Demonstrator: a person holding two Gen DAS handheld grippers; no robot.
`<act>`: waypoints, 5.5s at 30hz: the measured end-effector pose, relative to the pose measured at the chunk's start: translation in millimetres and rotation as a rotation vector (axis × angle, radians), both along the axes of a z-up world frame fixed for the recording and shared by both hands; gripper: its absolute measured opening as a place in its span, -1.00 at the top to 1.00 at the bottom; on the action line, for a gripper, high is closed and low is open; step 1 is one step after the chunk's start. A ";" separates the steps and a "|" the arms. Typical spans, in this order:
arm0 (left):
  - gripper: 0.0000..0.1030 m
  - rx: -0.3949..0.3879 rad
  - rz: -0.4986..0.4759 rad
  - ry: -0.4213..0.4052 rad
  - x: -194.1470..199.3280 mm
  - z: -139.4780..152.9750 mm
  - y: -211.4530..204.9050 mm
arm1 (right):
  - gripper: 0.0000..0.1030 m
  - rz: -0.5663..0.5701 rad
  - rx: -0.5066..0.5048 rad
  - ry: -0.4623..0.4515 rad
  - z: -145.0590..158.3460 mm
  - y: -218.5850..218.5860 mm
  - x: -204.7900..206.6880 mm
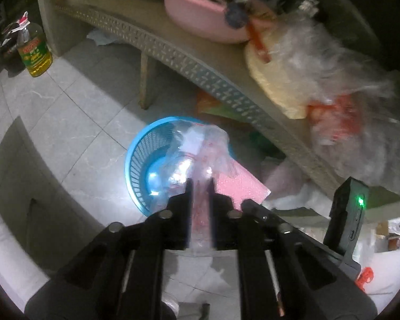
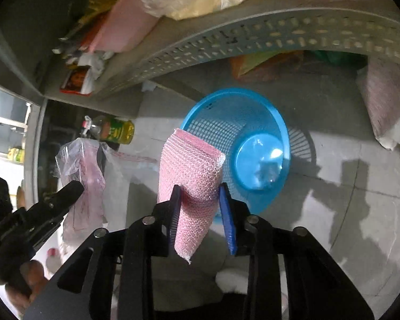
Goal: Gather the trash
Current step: 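Carry both items over the blue basket and open both tools, then move both open tools back toward the table, then grasp the red snack bag with the left tool while the right tool grasps a red-printed clear bag, then lift both held bags and carry them over the blue basket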
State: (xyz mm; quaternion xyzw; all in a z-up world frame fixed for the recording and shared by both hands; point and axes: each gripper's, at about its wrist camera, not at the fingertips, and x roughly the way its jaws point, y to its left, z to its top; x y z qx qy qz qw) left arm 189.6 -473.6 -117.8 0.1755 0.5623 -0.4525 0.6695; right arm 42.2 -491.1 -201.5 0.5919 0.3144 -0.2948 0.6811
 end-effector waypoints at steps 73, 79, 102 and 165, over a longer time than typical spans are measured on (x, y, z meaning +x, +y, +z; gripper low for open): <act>0.60 -0.590 0.816 -0.036 -30.0 57.9 593.3 | -0.04 1.178 -0.217 -0.244 195.1 374.4 181.6; 0.78 -0.620 0.798 -0.052 -42.5 62.1 601.2 | -0.06 1.158 -0.282 -0.293 229.5 347.8 168.8; 0.83 -0.651 0.809 -0.098 -67.2 73.0 617.8 | 0.12 0.991 0.013 -0.280 215.5 311.9 310.7; 1.00 -0.524 0.604 -0.131 -101.3 81.6 525.5 | 0.69 0.848 -0.025 -0.236 170.7 242.8 51.5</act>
